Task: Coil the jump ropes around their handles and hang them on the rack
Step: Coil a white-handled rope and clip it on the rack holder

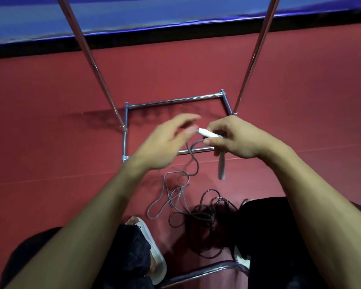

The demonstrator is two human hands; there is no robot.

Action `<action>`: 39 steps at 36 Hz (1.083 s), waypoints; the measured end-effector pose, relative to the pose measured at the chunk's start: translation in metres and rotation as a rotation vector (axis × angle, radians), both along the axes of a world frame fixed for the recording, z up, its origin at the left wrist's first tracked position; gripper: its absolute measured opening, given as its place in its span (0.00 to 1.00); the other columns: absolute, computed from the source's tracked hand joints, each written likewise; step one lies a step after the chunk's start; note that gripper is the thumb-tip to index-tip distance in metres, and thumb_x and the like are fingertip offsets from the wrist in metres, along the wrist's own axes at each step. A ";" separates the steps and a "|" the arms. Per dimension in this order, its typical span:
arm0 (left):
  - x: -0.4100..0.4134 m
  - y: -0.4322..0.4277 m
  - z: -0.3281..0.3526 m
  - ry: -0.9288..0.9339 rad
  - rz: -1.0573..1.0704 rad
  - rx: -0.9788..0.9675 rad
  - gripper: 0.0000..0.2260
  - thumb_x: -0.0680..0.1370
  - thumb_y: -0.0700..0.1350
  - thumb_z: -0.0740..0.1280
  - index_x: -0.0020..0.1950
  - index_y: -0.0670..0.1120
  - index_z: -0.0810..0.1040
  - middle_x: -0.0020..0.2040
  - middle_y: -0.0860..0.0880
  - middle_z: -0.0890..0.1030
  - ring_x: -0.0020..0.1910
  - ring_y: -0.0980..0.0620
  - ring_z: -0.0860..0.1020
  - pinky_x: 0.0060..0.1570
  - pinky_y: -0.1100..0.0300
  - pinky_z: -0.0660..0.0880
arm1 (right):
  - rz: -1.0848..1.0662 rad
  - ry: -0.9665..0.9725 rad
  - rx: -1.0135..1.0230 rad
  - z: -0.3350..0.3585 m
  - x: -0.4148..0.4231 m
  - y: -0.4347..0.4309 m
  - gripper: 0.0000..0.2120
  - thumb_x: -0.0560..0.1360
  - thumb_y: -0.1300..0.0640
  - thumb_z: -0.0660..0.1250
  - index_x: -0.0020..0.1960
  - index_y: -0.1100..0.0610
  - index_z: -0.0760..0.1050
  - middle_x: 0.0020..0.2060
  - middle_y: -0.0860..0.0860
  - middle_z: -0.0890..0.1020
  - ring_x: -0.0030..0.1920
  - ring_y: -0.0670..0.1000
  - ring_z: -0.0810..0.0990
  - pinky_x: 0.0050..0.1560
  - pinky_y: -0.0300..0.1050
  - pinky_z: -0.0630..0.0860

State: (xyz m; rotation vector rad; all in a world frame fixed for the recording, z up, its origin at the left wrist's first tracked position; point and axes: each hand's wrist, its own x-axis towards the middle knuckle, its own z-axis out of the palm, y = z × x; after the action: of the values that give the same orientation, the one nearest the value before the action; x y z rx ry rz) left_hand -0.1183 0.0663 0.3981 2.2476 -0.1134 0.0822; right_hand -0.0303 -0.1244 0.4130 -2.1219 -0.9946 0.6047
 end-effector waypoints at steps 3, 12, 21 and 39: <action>-0.001 -0.019 -0.001 0.108 -0.031 -0.163 0.13 0.82 0.48 0.56 0.55 0.47 0.79 0.40 0.53 0.80 0.38 0.55 0.78 0.45 0.56 0.76 | -0.006 0.004 0.039 0.003 -0.002 0.000 0.09 0.77 0.59 0.69 0.38 0.58 0.76 0.32 0.56 0.82 0.33 0.50 0.83 0.34 0.38 0.74; -0.002 -0.007 -0.007 0.064 0.069 -0.169 0.08 0.75 0.46 0.69 0.38 0.46 0.76 0.29 0.57 0.68 0.29 0.58 0.63 0.31 0.60 0.62 | -0.016 0.173 0.061 0.009 -0.001 -0.001 0.09 0.78 0.61 0.68 0.42 0.66 0.77 0.31 0.54 0.81 0.31 0.50 0.80 0.37 0.43 0.77; 0.002 0.010 0.002 0.031 0.247 -0.303 0.05 0.72 0.48 0.68 0.36 0.50 0.78 0.28 0.50 0.72 0.30 0.52 0.70 0.37 0.54 0.69 | -0.025 0.477 0.084 0.014 -0.004 -0.003 0.08 0.82 0.59 0.61 0.50 0.63 0.76 0.32 0.58 0.79 0.29 0.53 0.77 0.31 0.43 0.75; -0.008 0.035 -0.004 0.320 0.071 0.255 0.16 0.76 0.50 0.71 0.62 0.49 0.73 0.57 0.52 0.78 0.58 0.52 0.76 0.61 0.57 0.70 | -0.002 0.290 0.019 0.006 0.002 -0.004 0.09 0.77 0.57 0.69 0.44 0.63 0.77 0.34 0.54 0.82 0.29 0.50 0.78 0.32 0.40 0.73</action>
State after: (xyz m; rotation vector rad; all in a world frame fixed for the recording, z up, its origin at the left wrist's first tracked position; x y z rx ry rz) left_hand -0.1264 0.1008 0.3942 2.4865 0.1352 -0.2674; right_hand -0.0282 -0.1280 0.4189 -1.9487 -0.8321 0.8705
